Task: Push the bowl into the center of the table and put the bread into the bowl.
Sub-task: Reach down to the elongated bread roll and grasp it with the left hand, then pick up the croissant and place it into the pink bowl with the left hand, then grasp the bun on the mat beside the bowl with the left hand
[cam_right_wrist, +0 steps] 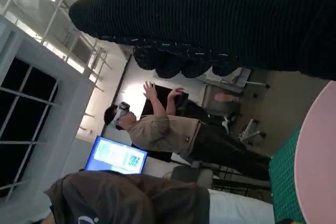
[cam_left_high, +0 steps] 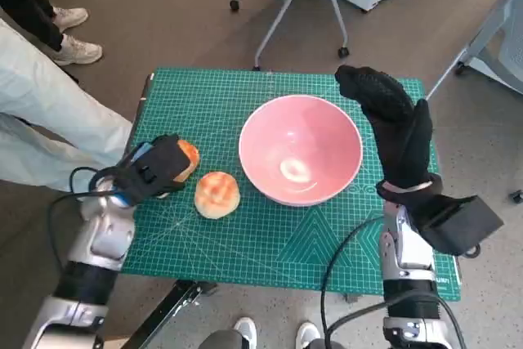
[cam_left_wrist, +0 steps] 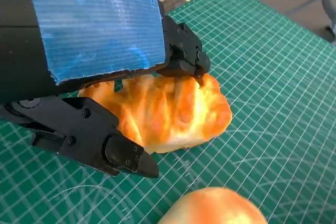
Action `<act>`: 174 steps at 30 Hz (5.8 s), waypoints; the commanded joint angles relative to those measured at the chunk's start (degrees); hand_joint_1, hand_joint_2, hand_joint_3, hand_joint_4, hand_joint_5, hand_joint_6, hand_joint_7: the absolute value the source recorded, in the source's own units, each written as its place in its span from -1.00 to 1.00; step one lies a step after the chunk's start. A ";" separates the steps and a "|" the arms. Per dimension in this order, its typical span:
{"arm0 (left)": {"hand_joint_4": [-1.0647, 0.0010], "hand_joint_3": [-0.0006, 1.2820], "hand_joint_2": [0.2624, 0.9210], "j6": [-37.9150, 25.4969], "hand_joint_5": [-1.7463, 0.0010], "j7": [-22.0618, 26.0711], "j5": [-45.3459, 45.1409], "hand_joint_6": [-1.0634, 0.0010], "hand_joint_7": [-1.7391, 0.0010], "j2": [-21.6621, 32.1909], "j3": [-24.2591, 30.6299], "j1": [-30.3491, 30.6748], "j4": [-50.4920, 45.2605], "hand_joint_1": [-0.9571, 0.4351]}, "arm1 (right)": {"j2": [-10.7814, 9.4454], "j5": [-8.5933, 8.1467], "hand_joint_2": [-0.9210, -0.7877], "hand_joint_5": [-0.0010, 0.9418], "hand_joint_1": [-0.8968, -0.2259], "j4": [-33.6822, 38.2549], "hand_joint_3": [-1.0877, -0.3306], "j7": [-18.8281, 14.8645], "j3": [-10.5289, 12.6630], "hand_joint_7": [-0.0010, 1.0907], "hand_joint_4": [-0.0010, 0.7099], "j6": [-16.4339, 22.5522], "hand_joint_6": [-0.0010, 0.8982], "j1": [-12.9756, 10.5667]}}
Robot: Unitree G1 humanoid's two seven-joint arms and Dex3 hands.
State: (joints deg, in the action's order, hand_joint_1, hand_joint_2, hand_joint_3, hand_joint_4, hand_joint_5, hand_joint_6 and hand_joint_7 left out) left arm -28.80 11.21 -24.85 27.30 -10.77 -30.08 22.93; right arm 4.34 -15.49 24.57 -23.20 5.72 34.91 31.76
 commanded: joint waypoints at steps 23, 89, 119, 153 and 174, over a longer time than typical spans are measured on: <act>-0.50 -0.95 0.95 12.58 -0.25 -8.21 -0.45 -0.27 -0.23 2.75 1.45 4.07 -0.23 0.38 | -0.41 0.11 -1.00 -1.00 -0.34 0.47 -0.08 -0.34 -0.33 -0.10 -0.47 -0.28 -0.83 -0.92; -0.53 -0.98 0.99 28.16 -0.24 -6.10 -8.15 -0.21 -0.26 -15.15 -11.45 -11.77 -8.82 0.38 | 0.20 -0.04 -1.00 -1.00 -0.29 -0.38 -0.11 0.23 1.18 -0.08 -0.49 0.64 -0.81 -3.10; 0.63 -1.00 0.73 17.81 1.00 13.70 -3.81 0.25 0.98 -6.56 -5.63 -2.28 -30.69 -0.03 | -0.29 0.44 -1.00 -1.00 -0.31 -1.47 -0.13 1.17 0.58 -0.08 -0.49 -0.27 -0.81 -3.42; 0.61 -1.00 0.56 10.08 0.99 19.07 -5.03 0.22 0.99 7.28 7.68 19.58 -52.55 -0.02 | -0.19 -0.55 -1.00 -1.00 -0.31 -0.50 -0.13 -0.05 0.90 -0.07 -0.49 -0.76 -0.80 -3.29; 0.57 -0.99 0.44 10.44 0.99 15.65 -5.68 0.20 0.99 2.23 -0.14 17.90 -41.34 0.35 | 0.53 -0.76 -1.00 -1.00 -0.29 1.11 -0.12 -1.05 1.48 -0.08 -0.49 -0.43 -0.80 -3.07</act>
State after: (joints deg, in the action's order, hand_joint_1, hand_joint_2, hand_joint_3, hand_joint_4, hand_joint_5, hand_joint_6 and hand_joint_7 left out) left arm -19.02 28.23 -29.36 30.34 -9.66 -10.69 -20.64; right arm 4.43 -15.91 24.82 -23.75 6.86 34.90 29.71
